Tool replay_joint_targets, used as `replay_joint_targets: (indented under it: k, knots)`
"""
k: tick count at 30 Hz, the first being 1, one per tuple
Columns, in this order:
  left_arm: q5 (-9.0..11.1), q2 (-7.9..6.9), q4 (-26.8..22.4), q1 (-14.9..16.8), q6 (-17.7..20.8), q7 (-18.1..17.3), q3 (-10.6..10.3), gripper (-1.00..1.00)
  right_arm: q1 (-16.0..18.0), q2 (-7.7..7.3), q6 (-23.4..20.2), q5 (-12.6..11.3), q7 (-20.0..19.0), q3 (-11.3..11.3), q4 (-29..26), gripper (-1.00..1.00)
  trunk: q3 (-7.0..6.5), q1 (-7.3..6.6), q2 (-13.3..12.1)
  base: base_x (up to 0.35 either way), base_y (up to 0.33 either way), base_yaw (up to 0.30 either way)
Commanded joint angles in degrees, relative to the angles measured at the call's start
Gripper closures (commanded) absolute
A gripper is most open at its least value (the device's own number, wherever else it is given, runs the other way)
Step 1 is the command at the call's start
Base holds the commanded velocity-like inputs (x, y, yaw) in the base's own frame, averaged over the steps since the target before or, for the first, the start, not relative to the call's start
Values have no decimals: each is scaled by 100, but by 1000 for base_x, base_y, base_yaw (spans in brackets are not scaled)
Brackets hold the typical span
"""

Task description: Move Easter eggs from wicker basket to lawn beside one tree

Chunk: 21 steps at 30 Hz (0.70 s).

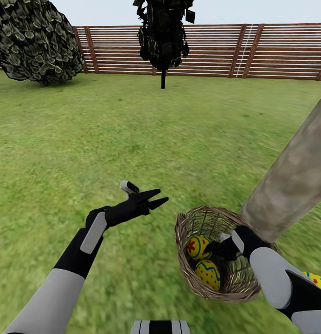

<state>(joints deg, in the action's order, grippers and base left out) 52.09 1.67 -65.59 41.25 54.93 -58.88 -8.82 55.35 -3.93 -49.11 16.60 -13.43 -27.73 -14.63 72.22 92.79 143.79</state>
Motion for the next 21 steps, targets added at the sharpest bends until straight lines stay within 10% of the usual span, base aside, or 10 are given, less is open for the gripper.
replay_joint_targets:
  k: [1,21]
  knots:
    - [12,0,3,-1,26,-7,-4,-100,2,-1,11,-865,-37,-978,-6,-100,4,-1,2,0,0,0]
    - [12,0,3,-3,27,-5,-2,-100,-6,18,49,-839,860,-1745,-5,-100,248,27,16,0,0,0]
